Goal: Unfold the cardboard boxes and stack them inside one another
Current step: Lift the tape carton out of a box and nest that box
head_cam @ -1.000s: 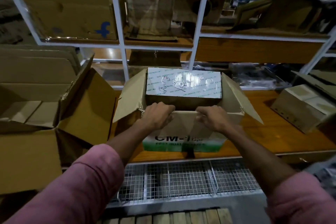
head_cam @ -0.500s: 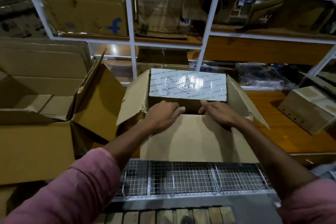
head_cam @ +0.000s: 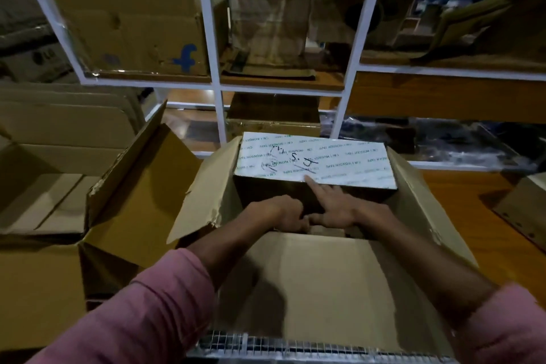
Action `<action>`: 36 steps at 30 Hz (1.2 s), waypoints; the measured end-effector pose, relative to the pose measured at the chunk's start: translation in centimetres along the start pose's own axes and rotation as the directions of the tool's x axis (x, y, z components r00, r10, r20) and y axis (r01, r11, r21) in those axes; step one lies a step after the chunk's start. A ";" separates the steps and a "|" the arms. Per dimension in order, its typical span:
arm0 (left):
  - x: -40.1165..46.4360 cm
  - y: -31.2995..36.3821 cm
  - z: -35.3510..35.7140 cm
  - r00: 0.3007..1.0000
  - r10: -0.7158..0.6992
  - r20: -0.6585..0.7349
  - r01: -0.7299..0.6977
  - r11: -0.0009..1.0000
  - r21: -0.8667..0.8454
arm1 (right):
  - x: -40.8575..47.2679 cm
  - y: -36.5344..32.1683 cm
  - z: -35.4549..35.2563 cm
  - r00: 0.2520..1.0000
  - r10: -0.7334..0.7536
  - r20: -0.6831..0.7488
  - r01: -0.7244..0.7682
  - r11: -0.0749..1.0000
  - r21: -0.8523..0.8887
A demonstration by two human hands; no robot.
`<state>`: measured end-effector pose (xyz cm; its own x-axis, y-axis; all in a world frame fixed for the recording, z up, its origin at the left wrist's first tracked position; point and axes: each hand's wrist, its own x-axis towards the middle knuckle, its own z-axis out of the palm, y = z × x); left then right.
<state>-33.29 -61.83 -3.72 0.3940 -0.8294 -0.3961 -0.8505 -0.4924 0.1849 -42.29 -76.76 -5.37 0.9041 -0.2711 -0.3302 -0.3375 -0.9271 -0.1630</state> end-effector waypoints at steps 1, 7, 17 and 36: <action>0.7 -0.1 -0.3 0.996 -0.028 -0.079 0.030 0.999 0.029 | -0.2 0.3 -0.9 0.989 -0.039 -0.141 0.046 0.998 0.044; 4.9 -1.3 -3.4 0.749 -0.057 -0.660 0.097 0.995 0.024 | 2.0 3.4 -6.2 0.762 0.003 -0.647 0.150 0.972 0.181; 12.3 -4.3 -5.1 0.817 -0.172 -0.550 0.185 0.982 -0.031 | 10.4 8.1 -6.0 0.843 0.063 -0.535 -0.044 0.998 0.048; 10.7 -4.0 -5.4 0.825 -0.136 -0.548 0.142 0.989 -0.032 | 11.3 9.6 -5.8 0.667 0.077 -0.741 0.047 0.988 0.144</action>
<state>-23.79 -70.17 -3.89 0.6315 -0.7624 0.1409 -0.7747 -0.6130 0.1553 -33.74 -90.19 -5.30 0.7717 -0.4437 0.4557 -0.3291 -0.8917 -0.3109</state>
